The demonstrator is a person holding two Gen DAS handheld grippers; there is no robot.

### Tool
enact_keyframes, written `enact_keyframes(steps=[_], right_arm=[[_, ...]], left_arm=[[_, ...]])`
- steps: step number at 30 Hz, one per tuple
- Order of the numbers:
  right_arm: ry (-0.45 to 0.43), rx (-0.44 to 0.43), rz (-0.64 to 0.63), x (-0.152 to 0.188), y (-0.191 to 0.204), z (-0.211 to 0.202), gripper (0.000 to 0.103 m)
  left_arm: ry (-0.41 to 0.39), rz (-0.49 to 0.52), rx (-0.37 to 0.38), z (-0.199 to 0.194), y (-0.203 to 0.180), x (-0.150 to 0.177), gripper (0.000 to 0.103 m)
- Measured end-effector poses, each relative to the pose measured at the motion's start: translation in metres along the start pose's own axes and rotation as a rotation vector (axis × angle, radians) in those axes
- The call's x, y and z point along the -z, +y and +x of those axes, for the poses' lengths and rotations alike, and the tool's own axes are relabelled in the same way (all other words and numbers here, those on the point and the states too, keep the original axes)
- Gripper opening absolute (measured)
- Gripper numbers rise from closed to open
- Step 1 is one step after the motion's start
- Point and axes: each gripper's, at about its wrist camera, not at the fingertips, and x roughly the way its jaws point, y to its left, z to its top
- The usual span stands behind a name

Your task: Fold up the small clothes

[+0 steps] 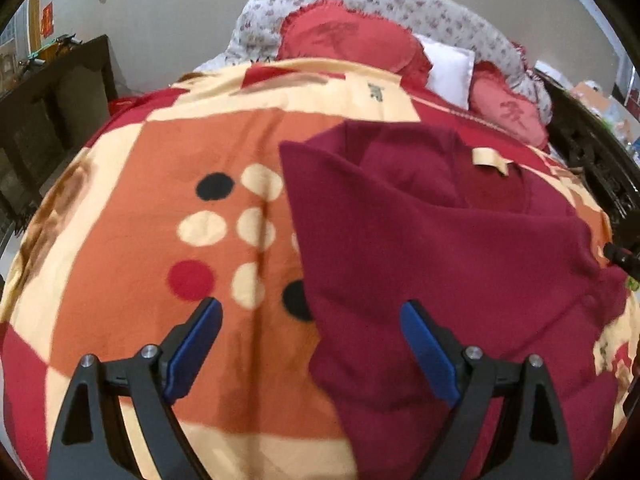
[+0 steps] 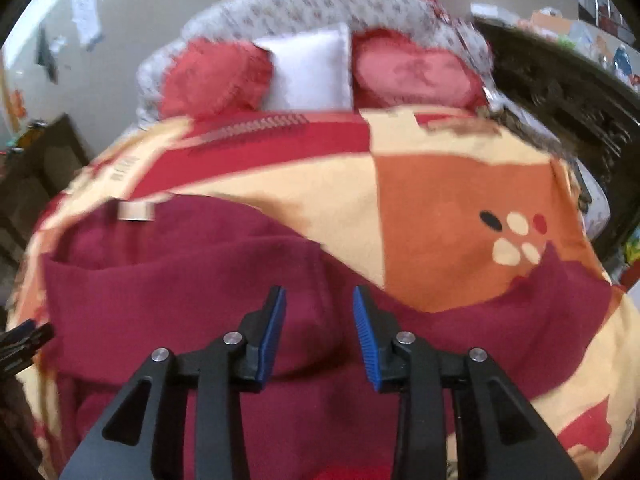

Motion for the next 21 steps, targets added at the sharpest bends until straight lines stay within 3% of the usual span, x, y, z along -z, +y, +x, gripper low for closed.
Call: enact_keyframes(steps=[2, 6, 10, 14, 18, 21], right_arm=[[0.01, -0.064, -0.014, 0.012, 0.01, -0.014, 0.06], [0.14, -0.371, 0.032, 0.048, 0.046, -0.019, 0.06], [0.219, -0.561, -0.101, 0.089, 0.119, -0.023, 0.06], [0.231, -0.581, -0.245, 0.113, 0.175, -0.031, 0.06], [0.222, -0.629, -0.299, 0.119, 0.219, -0.031, 0.06], [0.223, -0.538, -0.359, 0.121, 0.247, -0.018, 0.06]], left_arm=[[0.009, 0.004, 0.011, -0.01, 0.003, 0.007, 0.094], [0.03, -0.013, 0.094, -0.015, 0.005, 0.019, 0.094], [0.054, -0.053, 0.073, -0.002, 0.011, 0.013, 0.093], [0.021, -0.168, 0.158, 0.004, 0.024, -0.008, 0.093], [0.06, -0.269, 0.223, 0.028, 0.031, -0.023, 0.092], [0.099, -0.23, 0.213, 0.046, 0.026, -0.03, 0.078]])
